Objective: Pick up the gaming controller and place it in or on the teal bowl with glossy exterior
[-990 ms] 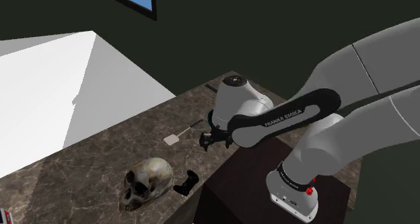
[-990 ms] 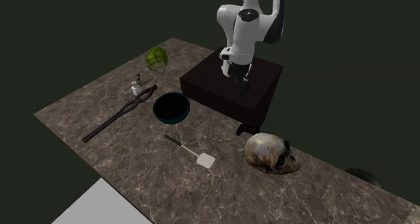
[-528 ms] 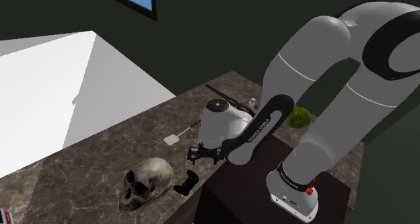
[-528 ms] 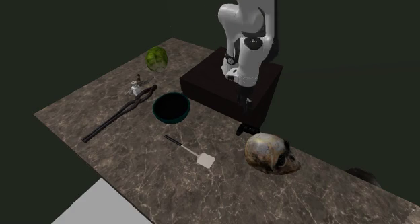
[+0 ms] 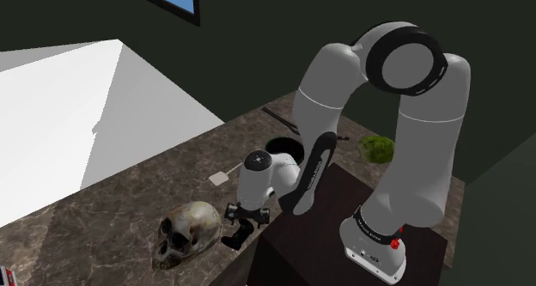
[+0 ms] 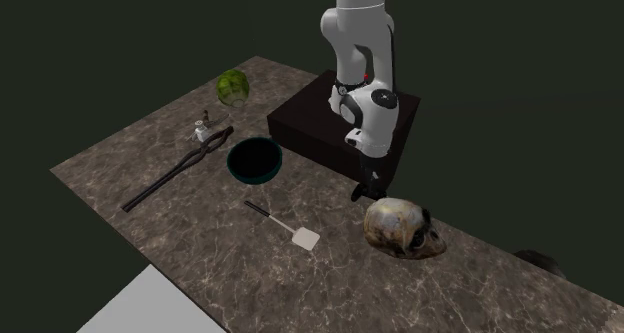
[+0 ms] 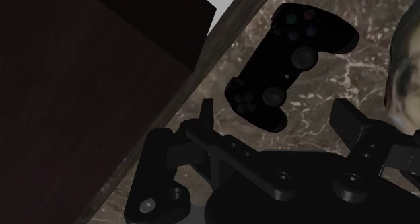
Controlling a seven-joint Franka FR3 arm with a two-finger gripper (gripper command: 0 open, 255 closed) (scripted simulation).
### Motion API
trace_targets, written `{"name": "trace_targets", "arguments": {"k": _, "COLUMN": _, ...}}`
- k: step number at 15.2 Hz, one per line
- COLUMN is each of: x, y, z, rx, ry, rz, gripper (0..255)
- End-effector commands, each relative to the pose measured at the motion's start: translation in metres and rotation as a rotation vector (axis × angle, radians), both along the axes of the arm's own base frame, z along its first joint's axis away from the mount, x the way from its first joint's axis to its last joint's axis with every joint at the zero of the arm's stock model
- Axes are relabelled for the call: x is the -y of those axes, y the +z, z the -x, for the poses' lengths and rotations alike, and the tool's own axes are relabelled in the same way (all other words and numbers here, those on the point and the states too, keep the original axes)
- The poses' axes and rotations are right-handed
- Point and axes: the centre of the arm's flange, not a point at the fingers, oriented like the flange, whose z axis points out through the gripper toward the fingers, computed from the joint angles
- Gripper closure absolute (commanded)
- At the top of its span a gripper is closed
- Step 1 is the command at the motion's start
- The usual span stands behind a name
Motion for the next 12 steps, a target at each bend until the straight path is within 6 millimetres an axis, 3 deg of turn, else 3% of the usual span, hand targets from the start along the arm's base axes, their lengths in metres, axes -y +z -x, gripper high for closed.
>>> {"name": "trace_targets", "arguments": {"k": 1, "x": -0.003, "y": -0.014, "z": -0.001, "rx": 0.001, "ry": -0.005, "rz": 0.002, "gripper": 0}}
{"name": "trace_targets", "arguments": {"k": 6, "x": -0.003, "y": -0.038, "z": -0.001, "rx": 0.001, "ry": -0.005, "rz": 0.002, "gripper": 0}}
{"name": "trace_targets", "arguments": {"k": 12, "x": -0.003, "y": -0.038, "z": -0.001, "rx": 0.001, "ry": -0.005, "rz": 0.002, "gripper": 0}}
